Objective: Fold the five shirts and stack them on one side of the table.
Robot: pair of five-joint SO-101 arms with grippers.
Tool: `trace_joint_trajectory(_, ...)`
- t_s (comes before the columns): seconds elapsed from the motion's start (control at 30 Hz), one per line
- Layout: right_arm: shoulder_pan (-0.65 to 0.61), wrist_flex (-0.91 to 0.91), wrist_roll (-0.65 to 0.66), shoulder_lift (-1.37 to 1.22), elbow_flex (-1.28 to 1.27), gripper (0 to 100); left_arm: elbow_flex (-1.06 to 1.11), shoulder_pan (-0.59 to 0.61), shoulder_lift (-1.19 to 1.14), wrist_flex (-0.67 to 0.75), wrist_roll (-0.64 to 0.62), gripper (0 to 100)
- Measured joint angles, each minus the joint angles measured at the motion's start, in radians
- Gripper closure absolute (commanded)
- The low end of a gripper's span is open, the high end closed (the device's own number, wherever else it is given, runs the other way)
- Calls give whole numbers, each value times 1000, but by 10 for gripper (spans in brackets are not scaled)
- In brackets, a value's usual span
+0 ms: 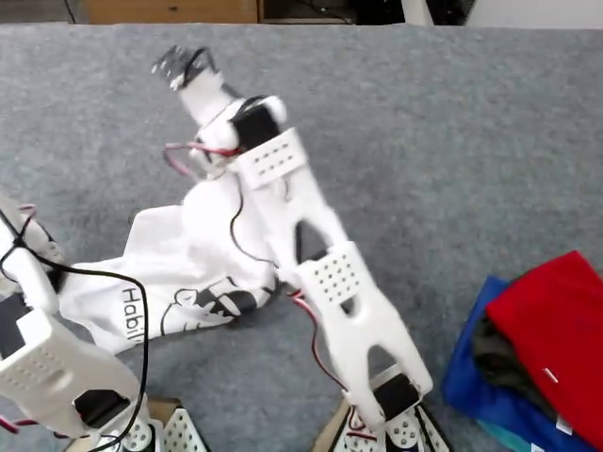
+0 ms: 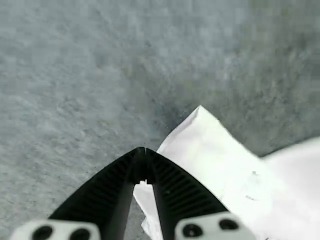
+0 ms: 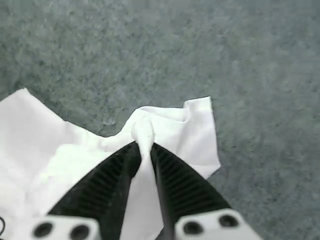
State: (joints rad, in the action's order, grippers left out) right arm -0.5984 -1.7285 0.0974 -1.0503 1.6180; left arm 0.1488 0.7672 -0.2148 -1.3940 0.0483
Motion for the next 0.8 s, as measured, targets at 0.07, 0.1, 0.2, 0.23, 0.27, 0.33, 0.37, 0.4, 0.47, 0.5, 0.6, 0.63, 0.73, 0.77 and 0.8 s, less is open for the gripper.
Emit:
trace_joint_trajectory(0.07,21,-20,0,75,2,972,-61,35,0,-9,-29,980)
trace_joint_trajectory(0.1,31,-26,0,114,2,972,-94,51,0,-20,-46,980)
trace_joint_trajectory(0.2,46,-38,0,230,2,972,-192,78,0,-80,-74,980)
trace_joint_trajectory(0.23,48,-40,0,267,2,972,-216,81,0,-98,-78,980)
trace_joint_trajectory(0.27,51,-40,0,305,2,972,-235,83,0,-121,-81,980)
trace_joint_trajectory(0.33,54,-40,0,381,2,972,-255,81,0,-144,-83,979)
trace_joint_trajectory(0.37,54,-40,0,413,3,972,-256,81,-3,-152,-87,978)
trace_joint_trajectory(0.4,54,-41,0,439,3,972,-256,81,-5,-158,-94,971)
trace_joint_trajectory(0.47,54,-41,0,465,3,972,-253,78,-6,-161,-101,919)
trace_joint_trajectory(0.5,54,-41,0,468,3,972,-244,69,-5,-164,-103,881)
trace_joint_trajectory(0.6,71,-41,0,468,3,972,-199,15,-5,-166,-101,764)
trace_joint_trajectory(0.63,75,-41,0,468,0,972,-195,-9,-5,-169,-101,743)
trace_joint_trajectory(0.73,91,-41,0,442,-26,972,-192,-86,-5,-167,-118,740)
trace_joint_trajectory(0.77,98,-41,0,422,-41,972,-193,-110,-5,-166,-133,740)
trace_joint_trajectory(0.8,106,-41,0,402,-55,972,-203,-130,-5,-167,-150,740)
